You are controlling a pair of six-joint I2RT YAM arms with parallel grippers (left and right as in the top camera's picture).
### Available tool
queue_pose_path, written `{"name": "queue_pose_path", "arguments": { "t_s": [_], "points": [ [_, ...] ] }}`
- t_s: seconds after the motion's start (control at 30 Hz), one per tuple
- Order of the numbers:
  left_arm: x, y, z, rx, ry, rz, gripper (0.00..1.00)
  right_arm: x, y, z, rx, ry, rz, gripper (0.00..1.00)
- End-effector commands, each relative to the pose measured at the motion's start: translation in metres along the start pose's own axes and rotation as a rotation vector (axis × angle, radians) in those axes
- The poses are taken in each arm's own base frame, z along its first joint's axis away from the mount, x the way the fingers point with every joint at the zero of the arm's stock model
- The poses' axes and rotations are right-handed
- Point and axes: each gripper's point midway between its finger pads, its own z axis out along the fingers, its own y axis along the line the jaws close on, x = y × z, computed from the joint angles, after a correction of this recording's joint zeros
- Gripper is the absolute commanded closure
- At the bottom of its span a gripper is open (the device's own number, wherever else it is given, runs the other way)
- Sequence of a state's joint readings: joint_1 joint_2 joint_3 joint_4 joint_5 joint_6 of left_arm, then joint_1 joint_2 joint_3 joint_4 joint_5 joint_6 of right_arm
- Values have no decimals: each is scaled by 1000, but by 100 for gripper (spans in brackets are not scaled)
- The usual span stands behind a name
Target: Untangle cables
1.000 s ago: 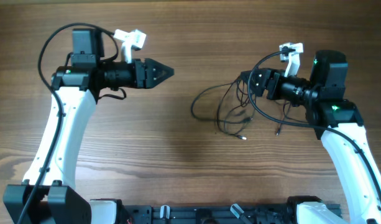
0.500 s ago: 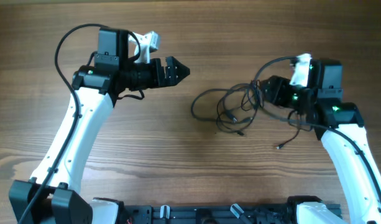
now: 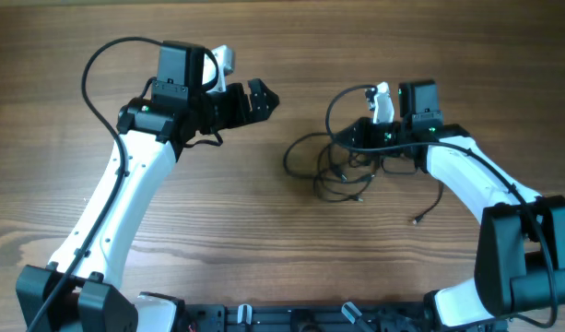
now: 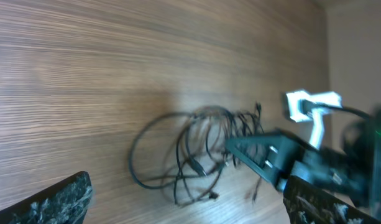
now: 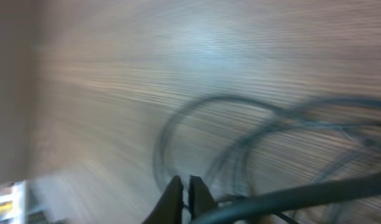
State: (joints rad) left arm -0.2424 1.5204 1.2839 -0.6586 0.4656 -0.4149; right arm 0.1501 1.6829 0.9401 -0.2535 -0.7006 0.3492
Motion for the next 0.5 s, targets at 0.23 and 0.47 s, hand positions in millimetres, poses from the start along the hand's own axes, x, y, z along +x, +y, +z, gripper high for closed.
{"name": "queue_pose_path", "arguments": {
  "t_s": [0.23,0.47],
  "points": [
    [7,-10,1,51,46,-203,0,-40,167,-114,-383,-144,-284,96],
    [13,-64,5,293,167,-382,3,-37,173,-122,-376,-180,-417,95]
  ]
}}
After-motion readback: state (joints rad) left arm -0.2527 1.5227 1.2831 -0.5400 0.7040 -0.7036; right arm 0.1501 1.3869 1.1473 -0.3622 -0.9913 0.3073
